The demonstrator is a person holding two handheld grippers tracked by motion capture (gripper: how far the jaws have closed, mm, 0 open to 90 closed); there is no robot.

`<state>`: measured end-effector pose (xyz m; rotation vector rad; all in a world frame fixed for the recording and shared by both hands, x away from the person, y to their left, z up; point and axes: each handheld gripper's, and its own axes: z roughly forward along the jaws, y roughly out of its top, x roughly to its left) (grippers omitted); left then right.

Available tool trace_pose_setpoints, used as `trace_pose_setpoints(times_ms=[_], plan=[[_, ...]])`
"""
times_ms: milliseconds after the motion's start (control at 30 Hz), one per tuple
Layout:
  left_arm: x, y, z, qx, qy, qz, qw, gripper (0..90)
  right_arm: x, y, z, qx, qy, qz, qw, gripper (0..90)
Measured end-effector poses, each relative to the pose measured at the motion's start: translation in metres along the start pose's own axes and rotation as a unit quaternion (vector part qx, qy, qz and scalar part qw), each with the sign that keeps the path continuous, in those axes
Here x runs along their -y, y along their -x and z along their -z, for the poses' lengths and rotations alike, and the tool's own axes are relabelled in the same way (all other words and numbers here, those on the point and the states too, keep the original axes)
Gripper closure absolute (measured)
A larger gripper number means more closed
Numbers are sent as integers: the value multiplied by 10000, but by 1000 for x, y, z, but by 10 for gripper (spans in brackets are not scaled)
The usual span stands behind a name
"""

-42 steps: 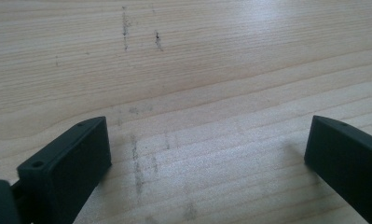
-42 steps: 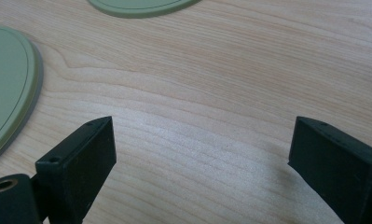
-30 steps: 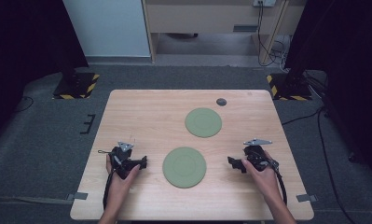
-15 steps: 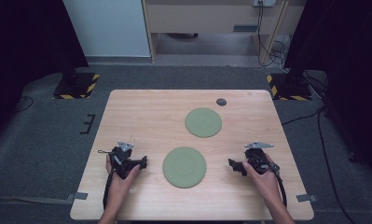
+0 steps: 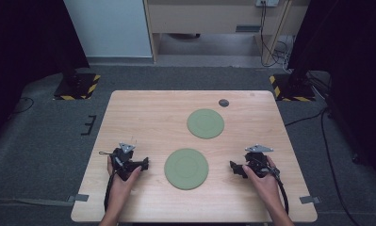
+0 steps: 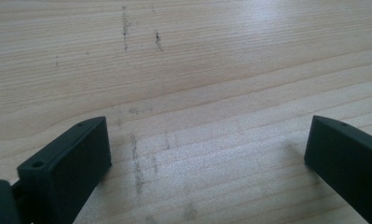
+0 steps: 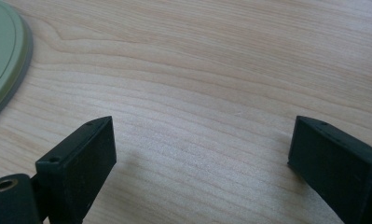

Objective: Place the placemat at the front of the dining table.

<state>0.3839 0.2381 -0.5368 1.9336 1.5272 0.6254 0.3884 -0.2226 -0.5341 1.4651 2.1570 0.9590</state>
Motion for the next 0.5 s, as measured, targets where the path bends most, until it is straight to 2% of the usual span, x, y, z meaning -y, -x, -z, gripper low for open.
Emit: trace_pose_setpoints(times_ms=[67,167,300,367,500], plan=[[0,0,0,0,0,-2,10000,0,1,-2,-1,83,23,55,9999,74],[0,0,0,0,0,-1,10000,0,4,-5,-2,252,55,282,9993,71],[0,0,0,-3,-1,-3,10000,0,5,-6,-1,272,82,251,9993,69],[0,0,0,-9,0,0,10000,0,6,-4,-1,363,25,152,9992,14],[0,0,0,-20,0,8,10000,0,7,-3,-1,428,-9,77,9991,2]])
